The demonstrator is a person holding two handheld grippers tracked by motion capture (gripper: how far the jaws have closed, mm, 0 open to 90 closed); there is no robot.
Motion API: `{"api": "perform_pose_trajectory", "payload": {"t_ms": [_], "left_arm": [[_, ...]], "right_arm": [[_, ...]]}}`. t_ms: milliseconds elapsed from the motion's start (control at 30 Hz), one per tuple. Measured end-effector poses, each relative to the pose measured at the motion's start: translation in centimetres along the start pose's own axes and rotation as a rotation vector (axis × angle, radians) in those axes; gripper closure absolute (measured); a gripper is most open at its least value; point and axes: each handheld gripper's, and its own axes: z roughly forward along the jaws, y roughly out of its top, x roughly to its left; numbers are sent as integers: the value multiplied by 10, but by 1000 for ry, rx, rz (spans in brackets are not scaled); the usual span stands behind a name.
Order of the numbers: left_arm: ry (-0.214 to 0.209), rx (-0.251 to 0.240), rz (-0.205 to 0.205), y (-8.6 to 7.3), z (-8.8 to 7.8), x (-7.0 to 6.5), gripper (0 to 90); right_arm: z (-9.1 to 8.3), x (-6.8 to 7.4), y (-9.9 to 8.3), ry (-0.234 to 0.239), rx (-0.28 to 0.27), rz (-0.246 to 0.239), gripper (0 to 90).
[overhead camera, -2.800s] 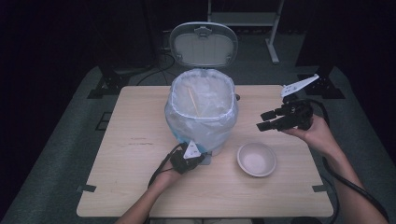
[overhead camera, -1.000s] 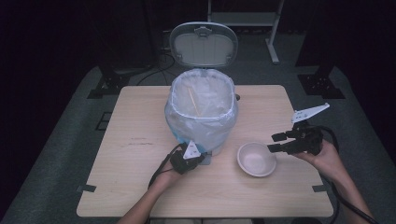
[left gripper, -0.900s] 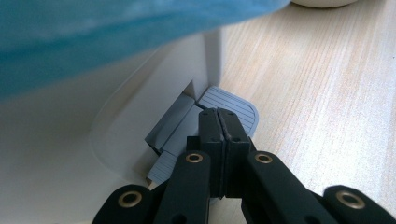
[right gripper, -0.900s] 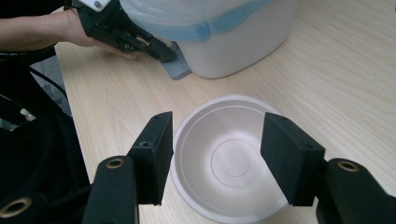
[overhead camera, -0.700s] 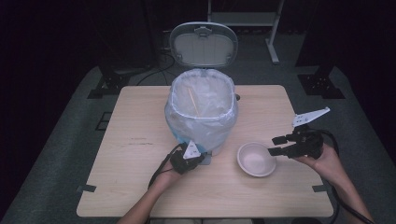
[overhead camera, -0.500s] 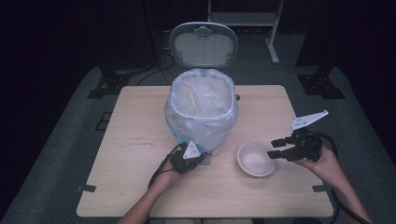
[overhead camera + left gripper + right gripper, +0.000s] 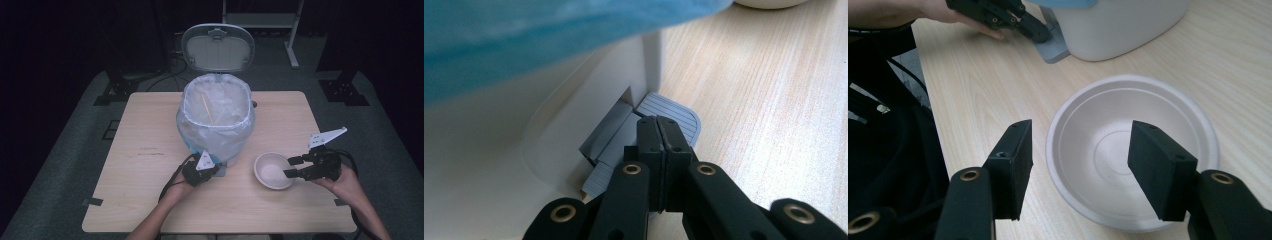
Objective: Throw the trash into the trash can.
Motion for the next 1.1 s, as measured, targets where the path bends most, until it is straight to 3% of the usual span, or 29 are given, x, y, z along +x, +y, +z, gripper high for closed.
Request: {"api": "perform_pose_trajectory", "payload": {"t_ms": [700,1100], "left_arm": [[2,-1,-3,0,0,0,900],[4,-10,-10,0,1,-1,900]], "right_arm": [[24,7,-23,22,21,4,410],[35,12,-28,15,46,-14,404]]}}
